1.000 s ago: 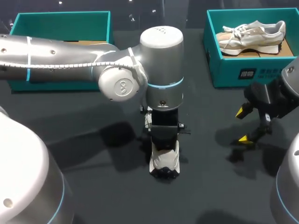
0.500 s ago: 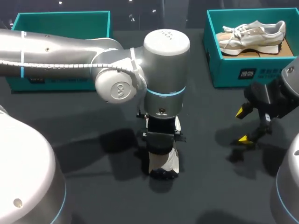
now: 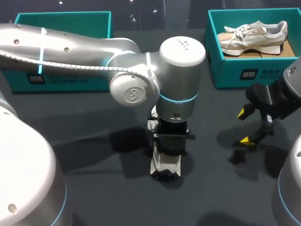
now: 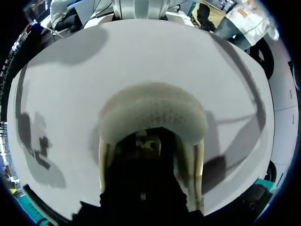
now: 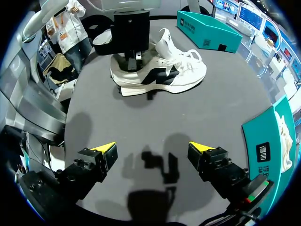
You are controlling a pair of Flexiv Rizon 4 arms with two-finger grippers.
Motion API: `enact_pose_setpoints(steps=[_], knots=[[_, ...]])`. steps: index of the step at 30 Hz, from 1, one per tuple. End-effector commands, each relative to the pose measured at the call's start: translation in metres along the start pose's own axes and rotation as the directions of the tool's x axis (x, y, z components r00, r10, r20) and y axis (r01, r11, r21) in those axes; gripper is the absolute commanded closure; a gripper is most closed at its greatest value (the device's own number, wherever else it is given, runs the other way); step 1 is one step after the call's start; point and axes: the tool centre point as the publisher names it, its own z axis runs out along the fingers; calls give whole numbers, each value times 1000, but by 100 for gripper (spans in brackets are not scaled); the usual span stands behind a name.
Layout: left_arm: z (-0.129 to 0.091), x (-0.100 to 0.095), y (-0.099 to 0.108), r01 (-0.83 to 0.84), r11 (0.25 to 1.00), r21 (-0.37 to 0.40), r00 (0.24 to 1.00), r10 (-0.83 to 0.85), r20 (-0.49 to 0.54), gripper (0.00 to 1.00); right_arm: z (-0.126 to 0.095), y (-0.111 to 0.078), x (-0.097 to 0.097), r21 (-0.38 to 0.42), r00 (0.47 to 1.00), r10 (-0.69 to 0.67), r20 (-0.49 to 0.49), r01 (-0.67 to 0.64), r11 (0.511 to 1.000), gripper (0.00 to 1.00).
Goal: Take the shoe out of the shoebox, open the shoe tongue, remove and reinsert the insole, then place the shoe into the shoebox
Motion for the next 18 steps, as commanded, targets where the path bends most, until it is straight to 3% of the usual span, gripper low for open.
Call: enact_pose_setpoints(steps=[1,4,10,14,18], knots=[[-10,11,-2,-14,1000,-3,997,14,79,100,0,0,2,3,1000,1,4,-1,1000,0],[-12,12,-5,-35,999,8,996,34,85,100,0,0,2,3,1000,1,4,-1,1000,0],[5,5,-13,-69,997,28,995,66,73,100,0,0,2,3,1000,1,4,-1,1000,0],[26,-3,-9,-55,998,-12,998,55,13,100,0,0,2,3,1000,1,4,-1,1000,0],[22,1,-2,-36,999,-36,999,36,4,100,0,0,2,3,1000,1,4,-1,1000,0]])
